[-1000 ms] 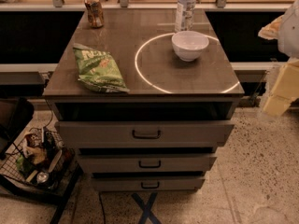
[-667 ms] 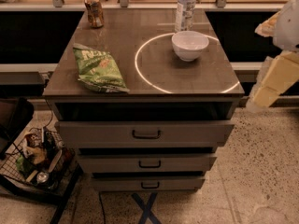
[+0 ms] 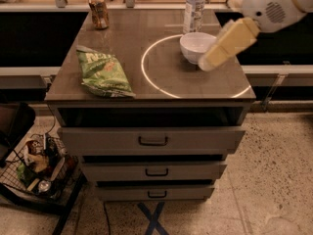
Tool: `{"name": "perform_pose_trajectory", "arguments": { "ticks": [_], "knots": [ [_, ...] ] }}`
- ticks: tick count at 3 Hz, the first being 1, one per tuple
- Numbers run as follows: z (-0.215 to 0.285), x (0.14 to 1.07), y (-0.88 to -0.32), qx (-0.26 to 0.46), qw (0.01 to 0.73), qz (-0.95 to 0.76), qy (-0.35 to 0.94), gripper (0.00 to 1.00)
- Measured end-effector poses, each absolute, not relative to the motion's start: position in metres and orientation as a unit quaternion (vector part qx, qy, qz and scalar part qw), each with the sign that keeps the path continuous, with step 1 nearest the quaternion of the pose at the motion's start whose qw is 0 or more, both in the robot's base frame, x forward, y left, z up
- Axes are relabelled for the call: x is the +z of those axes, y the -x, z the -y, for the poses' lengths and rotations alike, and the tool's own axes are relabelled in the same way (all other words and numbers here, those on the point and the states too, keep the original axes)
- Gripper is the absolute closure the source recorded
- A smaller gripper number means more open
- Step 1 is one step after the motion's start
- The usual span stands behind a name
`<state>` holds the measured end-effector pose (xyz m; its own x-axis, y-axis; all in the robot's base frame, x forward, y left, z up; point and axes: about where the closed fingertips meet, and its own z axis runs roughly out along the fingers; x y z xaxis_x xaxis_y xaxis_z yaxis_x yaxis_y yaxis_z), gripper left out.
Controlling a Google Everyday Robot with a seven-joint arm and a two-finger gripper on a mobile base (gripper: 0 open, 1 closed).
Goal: Move green jalapeno chip bag near orange can
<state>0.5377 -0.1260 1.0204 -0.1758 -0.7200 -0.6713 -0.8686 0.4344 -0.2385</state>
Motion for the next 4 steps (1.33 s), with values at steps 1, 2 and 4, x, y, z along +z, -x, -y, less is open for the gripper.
{"name": "perform_pose_trajectory", "arguments": {
  "ticks": [1,2,4],
  "knots": [
    [0.056,1.036,-0.570,0.155,0.457,-0.720,0.498,0.00],
    [0.061,1.046,-0.578,0.142,0.475,-0.718,0.488,0.00],
    [0.043,1.028,-0.584,0.147,0.460,-0.722,0.495,0.00]
  ]
}}
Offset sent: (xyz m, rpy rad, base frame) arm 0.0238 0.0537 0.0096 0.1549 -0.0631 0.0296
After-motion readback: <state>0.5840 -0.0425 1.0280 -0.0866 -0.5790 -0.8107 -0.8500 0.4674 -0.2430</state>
